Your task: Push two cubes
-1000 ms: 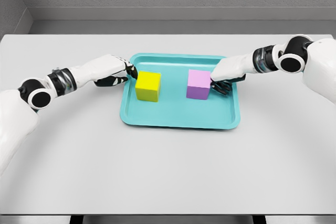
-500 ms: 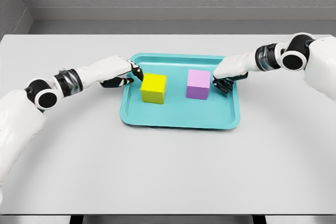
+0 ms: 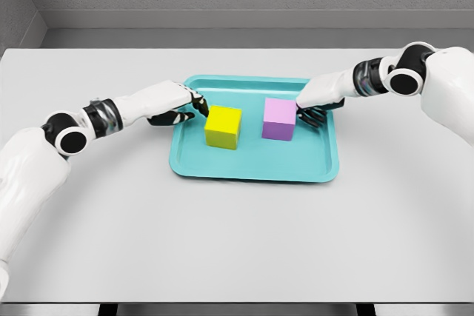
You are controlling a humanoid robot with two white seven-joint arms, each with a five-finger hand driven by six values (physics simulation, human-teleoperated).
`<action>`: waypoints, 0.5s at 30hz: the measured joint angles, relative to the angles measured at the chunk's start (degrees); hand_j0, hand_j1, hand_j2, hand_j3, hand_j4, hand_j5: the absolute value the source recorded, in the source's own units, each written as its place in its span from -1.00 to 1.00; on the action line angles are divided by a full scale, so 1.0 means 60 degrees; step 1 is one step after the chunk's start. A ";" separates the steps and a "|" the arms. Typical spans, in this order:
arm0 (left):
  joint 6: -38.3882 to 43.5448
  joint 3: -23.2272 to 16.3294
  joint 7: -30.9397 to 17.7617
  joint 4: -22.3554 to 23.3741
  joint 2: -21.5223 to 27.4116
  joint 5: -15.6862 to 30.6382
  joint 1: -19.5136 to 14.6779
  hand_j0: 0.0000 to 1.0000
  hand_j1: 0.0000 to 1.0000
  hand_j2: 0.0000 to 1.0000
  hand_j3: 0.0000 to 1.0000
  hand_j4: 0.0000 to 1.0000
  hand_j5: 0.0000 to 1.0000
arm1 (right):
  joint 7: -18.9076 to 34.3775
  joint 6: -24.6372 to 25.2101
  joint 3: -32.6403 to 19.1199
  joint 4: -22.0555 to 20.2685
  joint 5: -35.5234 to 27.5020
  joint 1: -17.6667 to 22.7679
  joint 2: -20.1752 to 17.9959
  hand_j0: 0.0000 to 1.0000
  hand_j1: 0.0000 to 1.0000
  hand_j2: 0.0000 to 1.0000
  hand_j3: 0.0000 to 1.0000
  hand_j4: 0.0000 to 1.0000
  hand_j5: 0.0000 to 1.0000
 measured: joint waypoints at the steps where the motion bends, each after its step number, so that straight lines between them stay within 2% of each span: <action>1: -0.0001 0.0017 0.0010 0.0004 0.0053 0.0008 -0.0015 0.04 0.04 0.04 0.04 0.04 0.04 | -0.0001 -0.0002 0.0004 0.0000 0.0003 -0.0015 0.0021 -0.72 -0.72 -0.72 -0.72 -0.72 -0.72; 6: -0.0002 0.0078 0.0069 -0.0015 0.0322 0.0124 -0.0117 0.02 0.02 0.02 0.02 0.02 0.02 | -0.0002 -0.0003 0.0017 -0.0010 0.0008 -0.0015 0.0102 -0.72 -0.72 -0.72 -0.72 -0.72 -0.72; 15: -0.0003 -0.0014 0.0110 -0.0875 0.0537 0.0280 0.0220 0.02 0.02 0.02 0.02 0.02 0.02 | -0.0002 -0.0006 0.0022 -0.0062 0.0011 -0.0015 0.0173 -0.72 -0.72 -0.72 -0.72 -0.72 -0.72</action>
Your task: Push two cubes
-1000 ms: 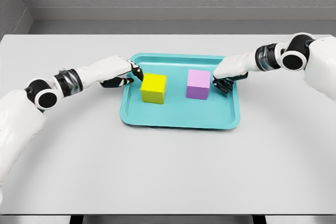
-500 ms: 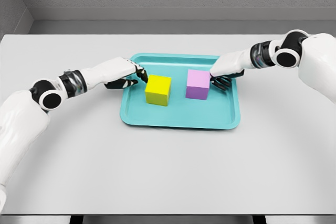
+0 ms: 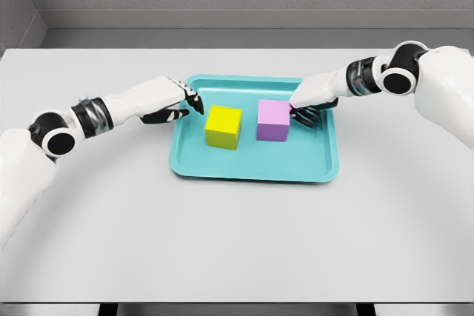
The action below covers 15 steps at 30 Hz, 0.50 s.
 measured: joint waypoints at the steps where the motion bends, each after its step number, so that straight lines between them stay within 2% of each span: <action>1: 0.0000 0.0000 0.0001 -0.0023 0.0037 0.0006 0.0000 0.02 0.02 0.02 0.02 0.02 0.02 | 0.0000 0.0000 0.0002 -0.0010 -0.0001 0.0000 0.0009 -0.72 -0.72 -0.72 -0.72 -0.72 -0.72; 10: 0.0001 -0.0024 -0.0021 -0.0066 0.0204 -0.0087 0.0132 0.01 0.01 0.01 0.01 0.01 0.01 | 0.0001 0.0012 0.0028 -0.0050 -0.0021 -0.0059 0.0082 -0.72 -0.72 -0.72 -0.72 -0.72 -0.72; 15: 0.0001 -0.0313 -0.0048 -0.0071 0.0146 -0.0134 0.0117 0.00 0.00 0.00 0.00 0.00 0.00 | 0.0005 0.0029 0.0018 -0.0061 -0.0045 -0.0059 0.0119 -0.72 -0.72 -0.72 -0.72 -0.72 -0.72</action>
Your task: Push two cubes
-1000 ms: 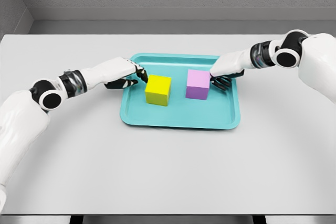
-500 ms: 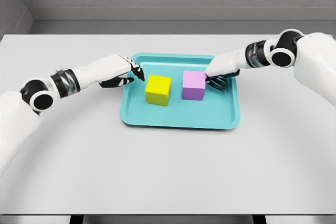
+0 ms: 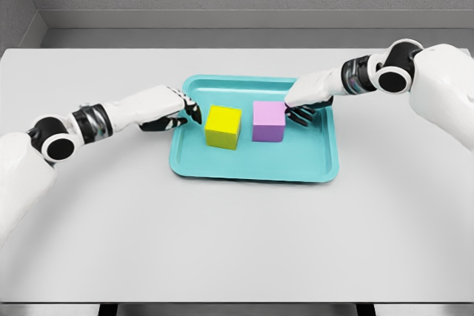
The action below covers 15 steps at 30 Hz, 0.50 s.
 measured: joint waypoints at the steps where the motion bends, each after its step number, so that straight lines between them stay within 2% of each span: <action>1: 0.0000 -0.0061 -0.0002 -0.0003 -0.0011 -0.0020 0.0000 0.00 0.00 0.00 0.00 0.00 0.00 | 0.0001 0.0000 0.0000 -0.0001 0.0001 0.0000 0.0008 -0.72 -0.72 -0.72 -0.72 -0.72 -0.72; 15: 0.0013 -0.0414 0.0011 -0.0140 -0.0259 -0.0092 0.0000 -0.01 -0.01 -0.01 -0.01 -0.01 -0.01 | 0.0011 0.0063 0.0031 -0.0028 -0.0073 0.0000 0.0036 -0.72 -0.72 -0.72 -0.72 -0.72 -0.72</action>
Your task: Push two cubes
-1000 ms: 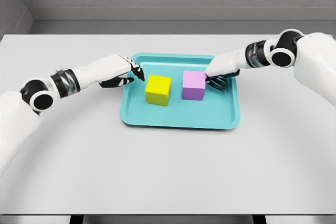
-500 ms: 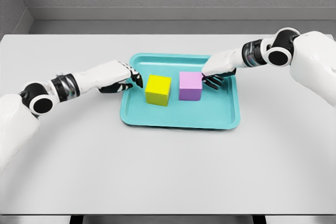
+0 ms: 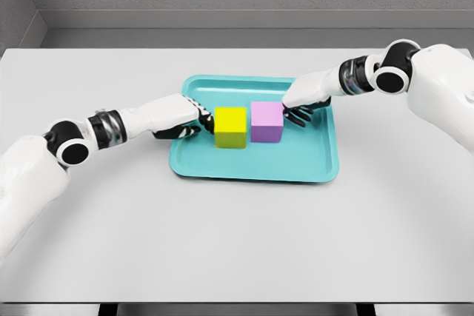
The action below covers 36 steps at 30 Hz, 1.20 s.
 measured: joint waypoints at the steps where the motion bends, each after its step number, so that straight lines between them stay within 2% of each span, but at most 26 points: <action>1: 0.0004 -0.0020 0.0001 -0.0002 -0.0026 0.0010 0.0000 -0.01 -0.01 -0.01 -0.01 -0.01 -0.01 | -0.0003 -0.0020 0.0019 0.0018 0.0008 0.0000 0.0000 -0.72 -0.72 -0.72 -0.72 -0.72 -0.72; 8: -0.0010 -0.0030 0.0012 0.0039 0.0004 -0.0026 0.0000 -0.01 -0.01 -0.01 -0.01 -0.01 -0.01 | -0.0015 -0.0084 0.0077 0.0184 0.0076 -0.0015 -0.0028 -0.72 -0.72 -0.72 -0.72 -0.72 -0.72; 13: -0.0011 0.0012 0.0003 0.0319 -0.0102 -0.0032 -0.0132 -0.01 -0.01 -0.01 -0.01 -0.01 -0.01 | -0.0017 -0.0088 0.0076 0.0475 0.0097 -0.0263 -0.0006 -0.72 -0.72 -0.72 -0.72 -0.72 -0.72; 20: -0.0008 0.0003 -0.0071 0.0862 -0.0574 -0.0033 -0.0264 -0.01 -0.01 -0.01 -0.01 -0.01 -0.01 | -0.0017 -0.0091 0.0070 0.1045 0.0129 -0.0644 0.0234 -0.72 -0.72 -0.72 -0.72 -0.72 -0.72; 27: -0.0014 0.0038 -0.0037 0.0994 -0.0522 0.0036 -0.0234 -0.02 -0.02 -0.02 -0.02 -0.02 -0.02 | -0.0017 -0.0092 0.0070 0.1421 0.0275 -0.0703 0.0559 -0.72 -0.72 -0.72 -0.72 -0.72 -0.72; 29: -0.0016 0.0047 -0.0012 0.0700 -0.0331 0.0226 -0.0190 -0.02 -0.02 -0.02 -0.02 -0.02 -0.02 | -0.0016 -0.0093 0.0070 0.1466 0.0296 -0.0703 0.0607 -0.72 -0.72 -0.72 -0.72 -0.72 -0.72; 33: -0.0014 0.0116 0.0008 -0.0439 0.0520 0.0933 -0.0103 -0.04 -0.04 -0.04 -0.04 -0.04 -0.04 | -0.0016 -0.0092 0.0066 0.1766 0.0402 -0.0776 0.0918 -0.72 -0.72 -0.72 -0.72 -0.72 -0.72; 35: -0.0018 0.0228 0.0016 -0.1105 0.0953 0.1193 0.0278 -0.04 -0.04 -0.04 -0.04 -0.04 -0.04 | -0.0017 -0.0092 0.0070 0.1920 0.0510 -0.0776 0.1097 -0.72 -0.72 -0.72 -0.72 -0.72 -0.72; 36: -0.0018 0.0348 0.0018 -0.1526 0.1188 0.1312 0.0674 -0.04 -0.04 -0.04 -0.04 -0.04 -0.04 | -0.0016 -0.0095 0.0073 0.1967 0.0554 -0.0776 0.1164 -0.72 -0.72 -0.72 -0.72 -0.72 -0.72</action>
